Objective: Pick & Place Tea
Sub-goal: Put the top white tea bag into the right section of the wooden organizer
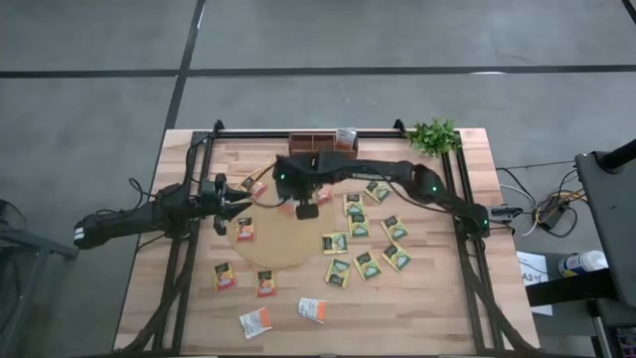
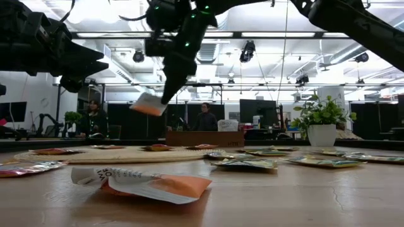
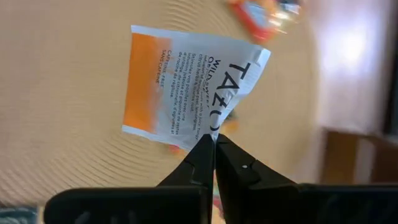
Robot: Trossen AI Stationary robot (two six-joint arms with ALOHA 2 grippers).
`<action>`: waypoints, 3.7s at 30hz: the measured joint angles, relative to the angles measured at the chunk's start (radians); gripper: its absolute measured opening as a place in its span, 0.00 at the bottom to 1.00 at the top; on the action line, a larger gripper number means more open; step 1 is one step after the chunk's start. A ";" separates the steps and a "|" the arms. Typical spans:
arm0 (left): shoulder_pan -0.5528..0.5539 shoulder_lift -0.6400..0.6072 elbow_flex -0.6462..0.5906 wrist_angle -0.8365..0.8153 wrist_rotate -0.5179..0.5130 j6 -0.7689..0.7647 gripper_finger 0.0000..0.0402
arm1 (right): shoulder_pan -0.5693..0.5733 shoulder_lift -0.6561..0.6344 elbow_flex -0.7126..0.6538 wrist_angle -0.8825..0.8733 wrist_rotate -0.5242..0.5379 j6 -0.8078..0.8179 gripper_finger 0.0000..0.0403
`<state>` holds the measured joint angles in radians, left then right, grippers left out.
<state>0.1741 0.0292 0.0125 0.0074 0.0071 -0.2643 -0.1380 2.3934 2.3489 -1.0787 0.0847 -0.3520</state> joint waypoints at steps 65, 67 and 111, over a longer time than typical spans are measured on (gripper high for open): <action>0.000 0.002 0.000 0.000 0.000 0.000 0.36 | -0.412 -0.533 -0.953 0.624 0.318 -0.418 0.02; 0.000 0.002 0.000 0.000 0.000 0.000 0.36 | -0.412 -0.525 -0.955 0.628 0.318 -0.433 0.02; 0.000 0.002 0.000 0.000 0.000 0.000 0.36 | -0.410 -0.451 -0.958 0.663 0.282 -0.506 0.07</action>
<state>0.1741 0.0311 0.0127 0.0074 0.0070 -0.2646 -0.5480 1.9423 1.3911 -0.4158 0.3669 -0.8585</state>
